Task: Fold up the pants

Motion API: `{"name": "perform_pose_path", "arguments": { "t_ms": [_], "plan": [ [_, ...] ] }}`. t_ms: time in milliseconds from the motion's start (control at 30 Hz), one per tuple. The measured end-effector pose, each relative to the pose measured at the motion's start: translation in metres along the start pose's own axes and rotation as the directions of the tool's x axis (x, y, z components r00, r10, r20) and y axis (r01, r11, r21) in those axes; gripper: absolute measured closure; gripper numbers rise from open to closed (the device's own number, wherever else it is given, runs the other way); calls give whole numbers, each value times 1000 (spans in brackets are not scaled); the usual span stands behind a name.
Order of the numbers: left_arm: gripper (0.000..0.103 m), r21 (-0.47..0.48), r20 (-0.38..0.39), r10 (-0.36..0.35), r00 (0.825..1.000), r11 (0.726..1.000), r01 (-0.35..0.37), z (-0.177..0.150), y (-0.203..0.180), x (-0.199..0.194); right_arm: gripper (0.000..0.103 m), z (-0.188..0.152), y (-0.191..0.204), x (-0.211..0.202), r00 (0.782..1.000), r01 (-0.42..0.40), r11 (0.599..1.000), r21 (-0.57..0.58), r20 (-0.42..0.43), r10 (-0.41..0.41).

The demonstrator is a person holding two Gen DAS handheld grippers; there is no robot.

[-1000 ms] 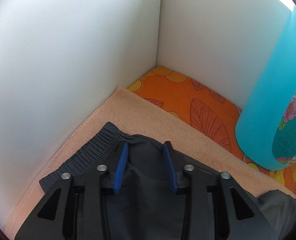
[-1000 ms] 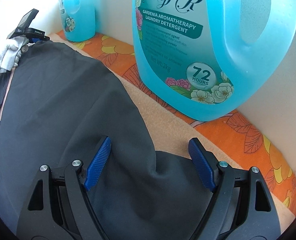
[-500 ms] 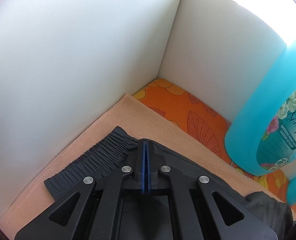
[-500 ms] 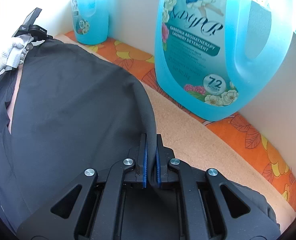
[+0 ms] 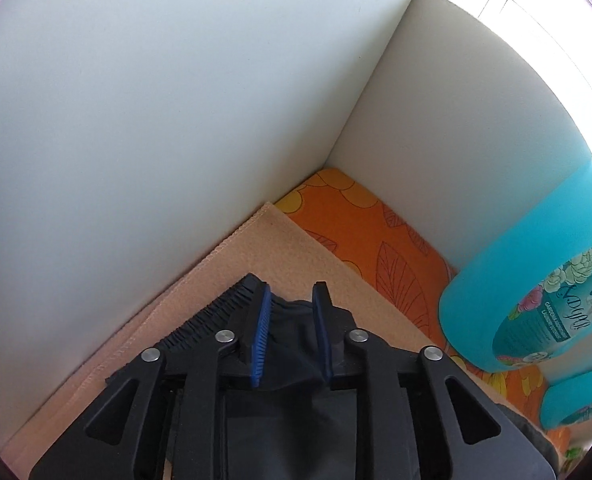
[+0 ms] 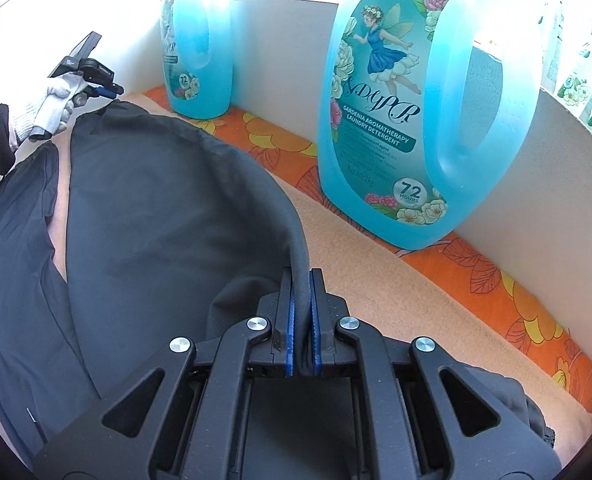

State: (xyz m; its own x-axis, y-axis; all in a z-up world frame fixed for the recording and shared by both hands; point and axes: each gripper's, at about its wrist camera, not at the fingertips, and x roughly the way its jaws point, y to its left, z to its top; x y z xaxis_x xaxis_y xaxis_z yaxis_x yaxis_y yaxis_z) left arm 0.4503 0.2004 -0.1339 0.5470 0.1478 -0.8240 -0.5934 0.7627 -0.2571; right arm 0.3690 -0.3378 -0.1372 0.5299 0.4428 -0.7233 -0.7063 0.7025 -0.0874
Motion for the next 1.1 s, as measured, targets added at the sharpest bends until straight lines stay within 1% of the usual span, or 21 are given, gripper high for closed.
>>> {"name": "perform_pose_path", "arguments": {
  "t_ms": [33, 100, 133, 200, 233, 267, 300, 367, 400, 433, 467, 500, 533, 633, 700, 767, 800, 867, 933, 967, 1100],
  "plan": [
    [69, 24, -4, 10, 1000, 1000, -10, 0, 0, 2, 96, 0, 0, 0, 1000, -3, 1000, 2, 0, 3],
    [64, 55, -31, 10, 999, 998, -8, -1, 0, 8, 96, -2, -3, -1, 1000, -12, 1000, 9, 1, 11],
    [64, 75, -41, 21, 999, 997, -18, -2, 0, 11, 96, -2, -4, -1, 1000, -12, 1000, 12, 1, 12],
    [63, 117, -27, 77, 997, 990, -73, -3, -3, 15, 96, -2, -5, 1, 1000, -16, 1000, 18, 3, 16],
    [63, 134, -30, 93, 995, 987, -88, -2, -2, 22, 96, -3, -5, 2, 1000, -17, 1000, 20, 3, 17],
    [61, 145, -38, 105, 994, 985, -99, -3, -2, 26, 96, -3, -4, 3, 1000, -15, 1000, 19, 2, 15],
    [58, 156, -35, 129, 991, 980, -122, -4, -3, 28, 96, -3, -4, 3, 1000, -15, 1000, 18, 2, 15],
    [57, 167, -17, 140, 990, 977, -135, -6, -4, 29, 96, -3, -5, 5, 1000, -16, 1000, 20, -3, 16],
    [57, 185, -3, 145, 989, 972, -142, -7, -6, 29, 96, -3, -5, 6, 1000, -12, 1000, 20, -6, 12],
    [68, 205, 9, 152, 988, 967, -151, -9, -8, 27, 96, -2, -5, 8, 1000, -8, 1000, 22, -8, 8],
    [70, 213, 23, 152, 988, 965, -153, -12, -10, 24, 96, -2, -5, 8, 1000, -5, 1000, 25, -11, 6],
    [76, 215, 28, 149, 988, 965, -152, -13, -11, 23, 96, -2, -4, 9, 1000, -4, 1000, 24, -14, 4],
    [78, 217, 30, 139, 990, 966, -143, -15, -10, 20, 96, -2, -3, 9, 1000, 2, 1000, 19, -15, -1],
    [80, 236, 52, 134, 990, 961, -143, -18, -12, 14, 96, 1, 1, 4, 1000, 31, 1000, 5, -6, -31],
    [81, 217, 72, 102, 992, 969, -115, -15, -10, 5, 96, 2, 2, -4, 999, 44, 999, 6, 12, -44],
    [81, 193, 90, 53, 995, 979, -70, -12, -5, -12, 96, 3, 2, -13, 998, 47, 999, 18, 32, -48],
    [81, 194, 97, 31, 995, 980, -49, -13, -2, -24, 96, 2, 2, -18, 998, 48, 999, 22, 41, -49],
    [82, 218, 107, 7, 994, 975, -31, -12, -4, -38, 96, 2, 6, -28, 996, 60, 998, 21, 57, -61],
    [82, 226, 135, -17, 991, 974, -14, -13, -4, -55, 96, 1, 12, -40, 995, 69, 997, 17, 77, -71],
    [82, 230, 144, -41, 989, 973, 7, -13, -3, -63, 96, -1, 16, -47, 993, 72, 997, 17, 88, -73],
    [83, 242, 168, -93, 981, 969, 50, -18, 10, -95, 97, -7, 34, -79, 988, 86, 996, 14, 128, -87]
  ]
}}
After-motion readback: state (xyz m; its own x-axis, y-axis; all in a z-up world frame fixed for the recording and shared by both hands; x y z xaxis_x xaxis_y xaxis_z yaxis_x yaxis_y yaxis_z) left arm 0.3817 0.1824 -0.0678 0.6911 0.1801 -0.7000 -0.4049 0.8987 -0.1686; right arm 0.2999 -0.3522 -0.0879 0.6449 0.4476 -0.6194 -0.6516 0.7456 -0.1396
